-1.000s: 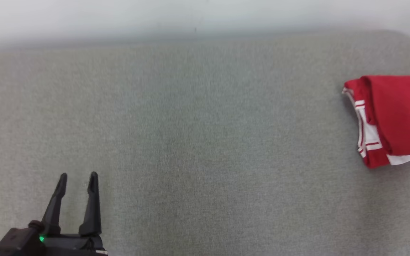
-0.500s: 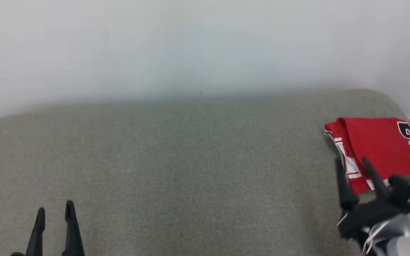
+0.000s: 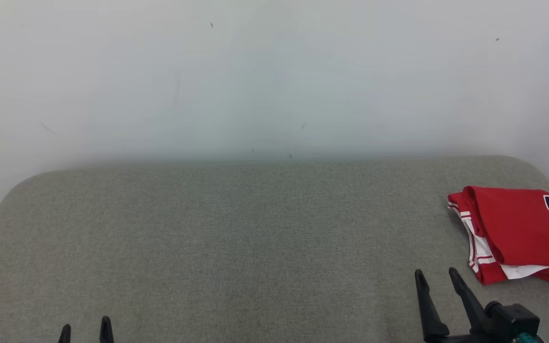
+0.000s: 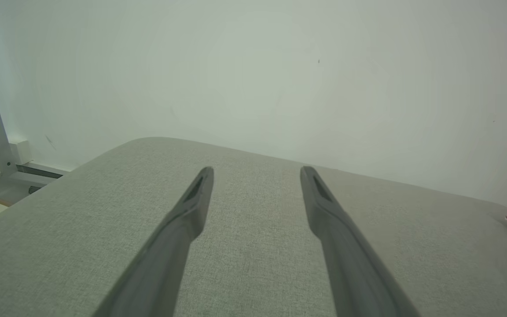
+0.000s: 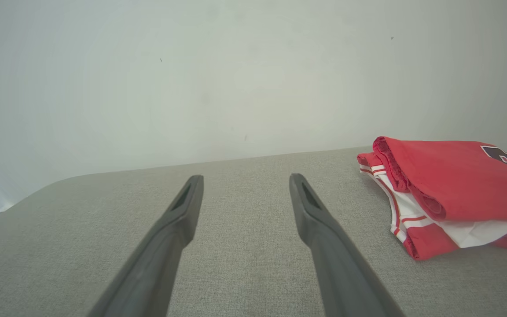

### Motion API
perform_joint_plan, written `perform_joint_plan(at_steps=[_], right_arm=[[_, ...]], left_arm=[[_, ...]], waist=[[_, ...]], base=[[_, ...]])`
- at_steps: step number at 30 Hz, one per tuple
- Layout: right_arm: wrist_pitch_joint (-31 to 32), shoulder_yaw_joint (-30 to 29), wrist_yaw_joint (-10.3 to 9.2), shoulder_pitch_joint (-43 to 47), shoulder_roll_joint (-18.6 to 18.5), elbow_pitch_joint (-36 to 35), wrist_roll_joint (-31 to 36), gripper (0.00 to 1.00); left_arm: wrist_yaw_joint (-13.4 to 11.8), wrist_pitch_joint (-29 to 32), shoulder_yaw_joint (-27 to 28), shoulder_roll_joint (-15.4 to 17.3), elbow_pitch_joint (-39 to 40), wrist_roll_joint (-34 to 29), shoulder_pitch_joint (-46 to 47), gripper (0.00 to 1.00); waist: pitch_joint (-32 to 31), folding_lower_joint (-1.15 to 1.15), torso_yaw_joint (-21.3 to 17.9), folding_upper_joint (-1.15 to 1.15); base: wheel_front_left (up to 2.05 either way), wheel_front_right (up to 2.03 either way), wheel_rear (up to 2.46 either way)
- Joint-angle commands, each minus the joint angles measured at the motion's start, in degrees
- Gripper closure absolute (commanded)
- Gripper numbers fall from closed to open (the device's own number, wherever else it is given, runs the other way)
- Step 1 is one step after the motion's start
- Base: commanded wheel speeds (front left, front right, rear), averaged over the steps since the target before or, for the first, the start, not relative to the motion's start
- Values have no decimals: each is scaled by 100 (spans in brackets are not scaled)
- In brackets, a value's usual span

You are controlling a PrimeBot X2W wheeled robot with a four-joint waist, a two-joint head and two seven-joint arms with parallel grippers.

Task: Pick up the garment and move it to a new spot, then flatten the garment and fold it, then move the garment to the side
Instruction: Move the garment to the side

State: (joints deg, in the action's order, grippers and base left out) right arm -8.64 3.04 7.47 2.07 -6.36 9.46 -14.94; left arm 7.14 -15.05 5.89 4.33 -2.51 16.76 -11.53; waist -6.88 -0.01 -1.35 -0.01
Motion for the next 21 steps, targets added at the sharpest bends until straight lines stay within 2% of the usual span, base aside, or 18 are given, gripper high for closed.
perform_joint_plan(at_steps=[1, 10, 21], right_arm=[[-62, -3, 5, 87, 42, 31, 52, 0], [-74, 78, 5, 313, 143, 234, 268, 0], [119, -294, 5, 501, 277, 172, 489, 0]], left_arm=[[28, -16, 4, -25, -33, -35, -58, 0], [34, -16, 76, -70, -304, -305, -164, 0], [37, -17, -11, 42, -336, -352, -105, 0]], waist=[[-16, 1, 16, 1], [-17, 1, -42, 1], [48, 1, -90, 1]], base=[[0, 0, 0], [0, 0, 0], [0, 0, 0]])
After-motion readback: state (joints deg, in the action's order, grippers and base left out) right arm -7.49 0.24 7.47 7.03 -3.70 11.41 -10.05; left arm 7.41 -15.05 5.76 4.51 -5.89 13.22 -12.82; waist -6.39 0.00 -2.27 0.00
